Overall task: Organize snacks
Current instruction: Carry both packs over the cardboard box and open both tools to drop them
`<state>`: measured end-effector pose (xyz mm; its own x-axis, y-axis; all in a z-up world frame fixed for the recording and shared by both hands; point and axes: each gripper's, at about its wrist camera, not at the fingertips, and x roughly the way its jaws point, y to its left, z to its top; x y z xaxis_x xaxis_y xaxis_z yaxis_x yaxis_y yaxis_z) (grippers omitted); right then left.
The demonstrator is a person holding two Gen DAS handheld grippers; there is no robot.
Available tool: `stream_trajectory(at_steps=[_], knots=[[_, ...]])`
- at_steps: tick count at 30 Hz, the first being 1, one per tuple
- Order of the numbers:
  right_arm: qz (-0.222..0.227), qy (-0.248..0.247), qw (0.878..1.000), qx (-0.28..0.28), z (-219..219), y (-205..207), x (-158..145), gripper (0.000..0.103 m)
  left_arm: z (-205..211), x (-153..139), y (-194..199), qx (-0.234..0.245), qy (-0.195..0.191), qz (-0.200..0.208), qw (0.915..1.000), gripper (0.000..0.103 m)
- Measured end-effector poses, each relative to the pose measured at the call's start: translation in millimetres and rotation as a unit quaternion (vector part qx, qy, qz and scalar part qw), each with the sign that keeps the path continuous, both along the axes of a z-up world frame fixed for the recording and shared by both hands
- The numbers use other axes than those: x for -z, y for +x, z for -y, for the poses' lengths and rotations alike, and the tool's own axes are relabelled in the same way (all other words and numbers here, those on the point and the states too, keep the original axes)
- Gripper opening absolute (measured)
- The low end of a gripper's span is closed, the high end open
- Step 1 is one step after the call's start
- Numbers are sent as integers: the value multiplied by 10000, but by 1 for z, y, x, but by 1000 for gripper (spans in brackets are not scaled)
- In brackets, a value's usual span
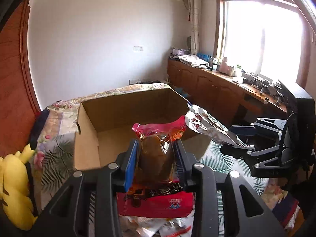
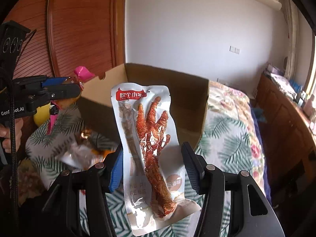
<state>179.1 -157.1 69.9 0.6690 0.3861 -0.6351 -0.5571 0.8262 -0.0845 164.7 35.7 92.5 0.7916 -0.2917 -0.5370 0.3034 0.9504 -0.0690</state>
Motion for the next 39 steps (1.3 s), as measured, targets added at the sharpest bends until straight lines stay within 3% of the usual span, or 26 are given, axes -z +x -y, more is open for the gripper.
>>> stream_trajectory(at_steps=[9,15,29,33,39], knots=[[126,-190,9997,71,-28,34,-12,56,0,-10,37,-131,171,-39,9998,35],[54,-160,9996,234,-33,50,-4,56,4,-15,59,-214,189,-86,9996,35],[-172,-353,9985,368,-46,83,15,58,3,18,99,-601,311,-485,9965,36],[-235,-433,9979,418,-49,88,20,60,10,23,103,-673,509,-489,9952,41],[-475,-166,9972,557,-42,99,25,63,9,22,106,-773,444,-422,9951,48]])
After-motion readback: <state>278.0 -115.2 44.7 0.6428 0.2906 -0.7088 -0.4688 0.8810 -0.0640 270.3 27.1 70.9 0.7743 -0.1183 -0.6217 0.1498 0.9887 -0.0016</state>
